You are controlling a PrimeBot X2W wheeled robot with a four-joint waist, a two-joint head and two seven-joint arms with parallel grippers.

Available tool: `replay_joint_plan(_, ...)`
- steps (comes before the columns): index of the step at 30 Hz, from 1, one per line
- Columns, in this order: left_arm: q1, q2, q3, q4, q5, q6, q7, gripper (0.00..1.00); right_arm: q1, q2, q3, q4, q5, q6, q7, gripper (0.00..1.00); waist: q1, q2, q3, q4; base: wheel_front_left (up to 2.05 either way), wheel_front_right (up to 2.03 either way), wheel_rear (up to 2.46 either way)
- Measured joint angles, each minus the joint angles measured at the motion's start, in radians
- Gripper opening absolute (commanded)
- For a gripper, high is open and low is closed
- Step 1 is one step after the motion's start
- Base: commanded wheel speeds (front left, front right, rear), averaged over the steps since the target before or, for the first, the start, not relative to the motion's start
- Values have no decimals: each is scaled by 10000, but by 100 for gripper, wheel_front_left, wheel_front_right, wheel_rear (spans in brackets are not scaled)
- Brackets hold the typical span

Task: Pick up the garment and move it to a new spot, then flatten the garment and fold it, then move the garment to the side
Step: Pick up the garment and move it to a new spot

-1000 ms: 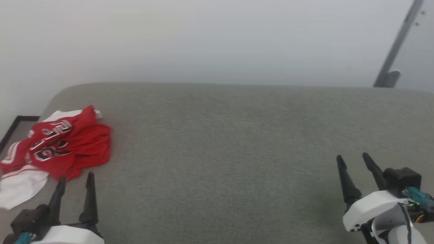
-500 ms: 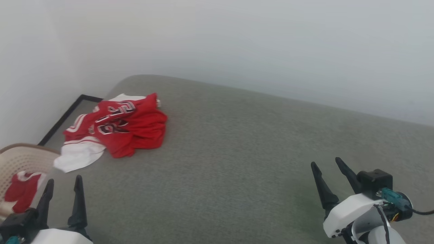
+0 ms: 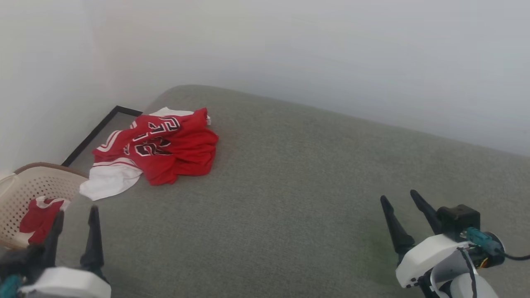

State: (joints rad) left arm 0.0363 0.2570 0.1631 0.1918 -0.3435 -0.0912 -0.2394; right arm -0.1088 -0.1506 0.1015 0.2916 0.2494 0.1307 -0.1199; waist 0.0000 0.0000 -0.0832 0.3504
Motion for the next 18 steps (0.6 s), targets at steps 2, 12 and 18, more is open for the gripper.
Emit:
replay_joint_plan(2,-310,119,-38,121,0,0,23,100,-18,-67,-46,-8,0,0,17,100,0,0,98,-86,0,0,0)
replay_joint_plan(12,-2980,717,-242,1306,-171,-33,541,100,-646,-529,-320,-706,-119,-2,337,100,0,0,1286,-579,0,0,0)
replay_joint_plan(18,-4992,1177,-336,2788,-349,-121,809,100,-1281,-913,-376,-1379,-242,0,575,100,0,0,2493,-956,0,0,0)
